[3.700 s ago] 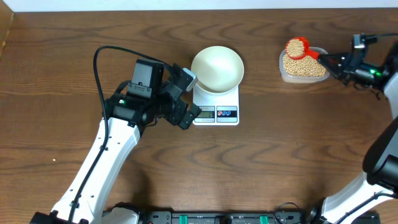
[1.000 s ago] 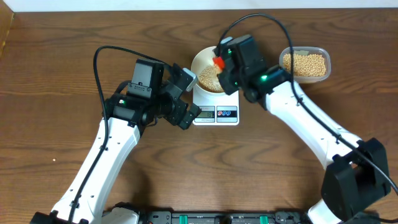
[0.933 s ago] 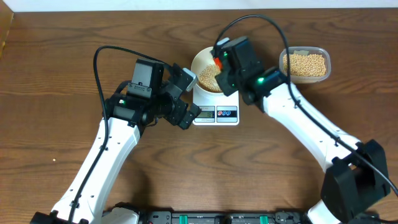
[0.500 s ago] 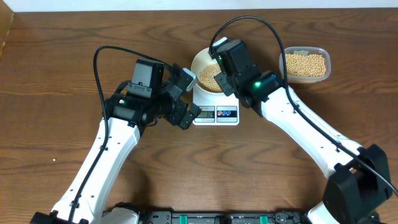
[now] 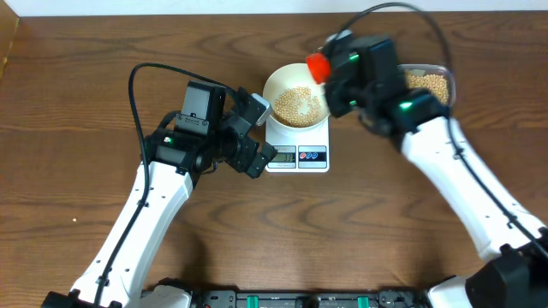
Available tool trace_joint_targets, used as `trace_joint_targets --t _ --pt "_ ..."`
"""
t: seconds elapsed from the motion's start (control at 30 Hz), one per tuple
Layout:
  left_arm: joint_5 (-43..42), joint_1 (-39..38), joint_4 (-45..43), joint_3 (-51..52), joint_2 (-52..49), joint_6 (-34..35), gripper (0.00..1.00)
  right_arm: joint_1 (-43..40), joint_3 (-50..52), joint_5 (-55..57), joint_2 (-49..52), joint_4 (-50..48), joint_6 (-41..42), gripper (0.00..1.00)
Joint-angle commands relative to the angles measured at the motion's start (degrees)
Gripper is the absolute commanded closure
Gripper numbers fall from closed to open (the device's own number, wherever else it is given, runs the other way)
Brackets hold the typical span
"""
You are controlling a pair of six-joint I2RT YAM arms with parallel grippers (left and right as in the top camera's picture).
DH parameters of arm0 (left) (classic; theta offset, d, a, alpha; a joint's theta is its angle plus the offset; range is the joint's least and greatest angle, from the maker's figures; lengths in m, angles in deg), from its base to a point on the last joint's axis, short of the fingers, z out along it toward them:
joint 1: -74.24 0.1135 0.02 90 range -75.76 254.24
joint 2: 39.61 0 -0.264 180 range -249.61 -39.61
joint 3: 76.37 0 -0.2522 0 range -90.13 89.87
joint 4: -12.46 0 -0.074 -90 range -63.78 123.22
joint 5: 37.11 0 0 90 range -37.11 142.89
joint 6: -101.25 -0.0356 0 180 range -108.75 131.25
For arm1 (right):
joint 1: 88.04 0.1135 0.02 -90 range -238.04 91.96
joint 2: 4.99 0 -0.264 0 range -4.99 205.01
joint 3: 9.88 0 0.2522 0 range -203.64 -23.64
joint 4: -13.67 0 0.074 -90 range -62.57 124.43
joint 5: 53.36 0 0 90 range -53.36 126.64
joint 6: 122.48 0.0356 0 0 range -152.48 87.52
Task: Scoop item into bowl and weigh 50g on scale
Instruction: 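Carry the empty scoop right back to the soybean tub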
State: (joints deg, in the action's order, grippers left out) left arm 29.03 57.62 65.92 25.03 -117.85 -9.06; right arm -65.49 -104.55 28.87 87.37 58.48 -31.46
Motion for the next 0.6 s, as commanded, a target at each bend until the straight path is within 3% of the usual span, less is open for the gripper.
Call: trace_joint_targets --t 0.0,0.3,0.57 --pt "-0.09 0.04 0.15 -0.11 0.0 0.31 0.01 -6.97 -1.2 -13.99 -3.67 2.08 4.07 0.99" --pt "-0.11 0.04 0.15 -0.11 0.0 0.31 0.01 -23.61 -1.2 -15.78 -6.49 13.31 2.97 0.99" --pt "-0.09 0.04 0.15 -0.11 0.0 0.31 0.01 -31.15 0.15 1.57 -3.67 15.98 2.54 0.99"
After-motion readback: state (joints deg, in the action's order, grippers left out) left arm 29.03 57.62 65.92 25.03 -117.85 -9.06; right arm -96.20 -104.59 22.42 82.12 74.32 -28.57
